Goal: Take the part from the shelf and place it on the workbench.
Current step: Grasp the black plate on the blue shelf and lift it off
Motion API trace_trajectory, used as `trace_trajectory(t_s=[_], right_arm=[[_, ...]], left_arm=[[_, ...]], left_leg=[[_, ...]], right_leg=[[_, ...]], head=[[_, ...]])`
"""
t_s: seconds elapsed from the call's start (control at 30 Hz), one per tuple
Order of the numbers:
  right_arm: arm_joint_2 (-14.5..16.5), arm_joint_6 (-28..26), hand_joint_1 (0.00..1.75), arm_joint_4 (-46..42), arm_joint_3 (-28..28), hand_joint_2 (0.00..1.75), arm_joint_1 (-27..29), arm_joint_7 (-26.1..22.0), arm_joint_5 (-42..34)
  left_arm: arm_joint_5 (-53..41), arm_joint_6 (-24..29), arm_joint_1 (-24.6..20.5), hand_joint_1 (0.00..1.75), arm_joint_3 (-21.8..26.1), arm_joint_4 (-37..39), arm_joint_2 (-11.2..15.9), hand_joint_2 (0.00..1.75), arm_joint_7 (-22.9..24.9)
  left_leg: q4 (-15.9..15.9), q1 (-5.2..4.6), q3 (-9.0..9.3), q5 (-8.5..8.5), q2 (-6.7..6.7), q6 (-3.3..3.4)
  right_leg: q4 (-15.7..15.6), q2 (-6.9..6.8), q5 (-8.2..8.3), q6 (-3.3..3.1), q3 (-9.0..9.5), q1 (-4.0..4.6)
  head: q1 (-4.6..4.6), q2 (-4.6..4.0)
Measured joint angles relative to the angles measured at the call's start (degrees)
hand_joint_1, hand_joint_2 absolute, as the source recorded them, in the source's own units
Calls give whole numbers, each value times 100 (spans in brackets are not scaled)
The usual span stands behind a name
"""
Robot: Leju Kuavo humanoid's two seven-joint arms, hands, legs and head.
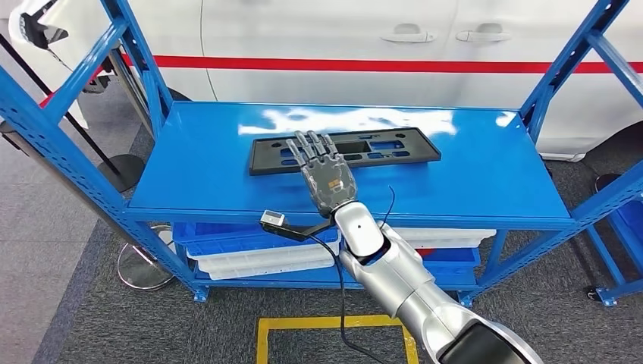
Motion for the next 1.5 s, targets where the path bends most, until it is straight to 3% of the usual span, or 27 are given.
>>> trace_trajectory(t_s=[0.1,0.17,0.23,0.27,0.3,0.33,0.4,0.47,0.57,0.63,0.7,0.73,0.77,0.8,0.87,0.9,0.93,1.07,1.13,1.2,1.23,1.27,1.3,1.37,1.4,1.47,1.5], right_arm=[[-72,0,0,142,-179,175,-12,72,0],[-138,-14,0,272,-299,175,-14,94,0],[-200,-29,0,454,-410,175,-9,110,0],[-221,-34,0,541,-457,175,-13,118,0],[-236,-38,0,623,-504,175,-25,123,0],[-246,-39,0,691,-543,175,-46,126,0],[-256,-40,0,814,-601,175,-107,126,0],[-263,-42,0,924,-631,175,-150,126,0],[-266,-45,0,1025,-667,175,-172,127,1],[-261,-40,0,1088,-680,175,-201,128,1],[-256,-39,0,1195,-697,175,-229,127,-24],[-255,-48,0,1257,-708,175,-235,126,-43],[-252,-69,0,1316,-722,175,-243,120,-63],[-245,-101,0,1366,-737,175,-253,108,-75],[-216,-196,0,1454,-775,175,-283,61,-88],[-198,-238,0,1492,-797,175,-298,37,-91],[-185,-272,0,1526,-816,175,-309,11,-94],[-134,-323,0,1600,-871,175,-323,-82,-110],[-124,-342,0,1612,-896,175,-330,-143,-134],[-120,-352,0,1630,-909,175,-304,-212,-161],[-119,-351,0,1641,-910,175,-279,-240,-168],[-116,-348,0,1651,-910,175,-255,-264,-174],[-112,-344,0,1657,-910,175,-241,-286,-179],[-98,-336,0,1663,-910,175,-247,-324,-187],[-89,-327,0,1667,-910,175,-262,-343,-193],[-61,-313,0,1676,-910,175,-274,-371,-203],[-47,-306,38,1686,-910,175,-278,-373,-207]], left_arm=[[-47,-11,-5,0,-20,0,2,0,33],[-69,-12,-18,0,-38,-1,3,0,50],[-76,-12,-21,0,-46,0,2,0,74],[-77,-11,-20,0,-47,0,2,0,84],[-77,-8,-21,0,-47,0,2,0,93],[-76,-5,-22,0,-47,1,0,0,97],[-75,2,-30,0,-47,0,-13,0,104],[-74,8,-38,0,-47,0,-21,0,110],[-73,12,-45,0,-47,0,-16,0,113],[-72,17,-50,0,-48,-1,-13,0,114],[-72,30,-48,0,-49,-1,-14,0,121],[-71,39,-43,0,-49,-1,-13,0,125],[-72,48,-38,0,-49,-1,-13,0,129],[-72,55,-34,0,-48,-1,-11,0,130],[-75,64,-38,0,-49,-1,-9,0,124],[-79,64,-46,0,-49,-1,-9,0,120],[-84,63,-55,0,-49,-1,-9,0,115],[-123,32,-65,0,-49,-1,-10,0,108],[-130,4,-81,0,-48,-1,-9,0,109],[-138,-16,-95,0,-47,-1,-7,0,114],[-141,-22,-96,0,-47,-1,-7,0,120],[-145,-26,-92,0,-48,-1,-7,0,127],[-147,-30,-89,0,-48,-1,-7,0,137],[-149,-34,-88,0,-48,0,-8,0,155],[-150,-36,-94,0,-48,1,-9,0,162],[-147,-36,-108,0,-47,2,-8,0,169],[-145,-36,-115,0,-47,2,-7,0,171]], left_leg=[[-37,0,24,6,2,125],[-38,-15,28,-9,4,175],[-37,-36,38,-26,0,198],[-37,-46,50,-34,-3,201],[-37,-56,68,-45,-7,199],[-37,-63,86,-58,-10,194],[-31,-87,106,-87,-11,159],[-42,-89,113,-103,-6,102],[25,-87,126,-183,4,12],[536,-75,-99,-444,13,-32],[1293,-60,-500,-726,15,-70],[1508,-57,-640,-747,15,-83],[1497,-56,-673,-647,16,-90],[1278,-55,-600,-461,16,-89],[494,-59,-259,-46,26,-62],[195,-67,-122,54,28,-32],[8,-76,-37,91,28,0],[-99,-71,30,57,12,132],[-129,-55,64,49,12,186],[-128,-57,83,16,10,217],[-126,-59,101,-4,6,221],[-124,-59,128,-28,0,218],[-121,-59,167,-58,-7,208],[-118,-59,260,-130,-15,172],[-108,-69,289,-166,-18,143],[-107,-80,298,-205,-18,79],[-110,-86,299,-215,-17,45]], right_leg=[[372,-3,-227,72,-168,-25],[1133,-4,-550,89,-573,-22],[1653,-4,-640,84,-904,-17],[1593,-4,-516,65,-918,-12],[1324,-4,-310,34,-825,-3],[918,-3,-72,-14,-656,15],[247,-11,193,-102,-360,64],[50,-17,208,-139,-278,104],[-51,-21,226,-186,-197,63],[-109,-33,222,-229,-119,32],[-110,-35,192,-257,-83,34],[-105,-35,174,-259,-66,37],[-98,-34,153,-255,-46,37],[-89,-31,129,-246,-22,37],[-65,-23,69,-214,28,48],[-51,-17,44,-190,38,60],[-42,-14,24,-164,42,73],[31,-11,-64,-47,29,68],[485,-9,-292,9,-200,46],[1264,-8,-578,47,-655,26],[1543,-8,-627,59,-842,14],[1638,-9,-566,66,-945,4],[1487,-9,-379,65,-925,-5],[746,-8,117,33,-650,-11],[384,-6,281,8,-502,1],[74,-1,334,-45,-379,31],[49,2,313,-69,-372,43]], head=[[1,0],[1,0],[1,0],[1,0],[1,0],[1,0],[1,0],[1,0],[0,0],[0,0],[0,0],[0,0],[0,0],[0,0],[0,0],[0,0],[1,0],[0,0],[1,0],[1,0],[1,0],[1,0],[1,0],[1,0],[2,0],[2,0],[2,0]])
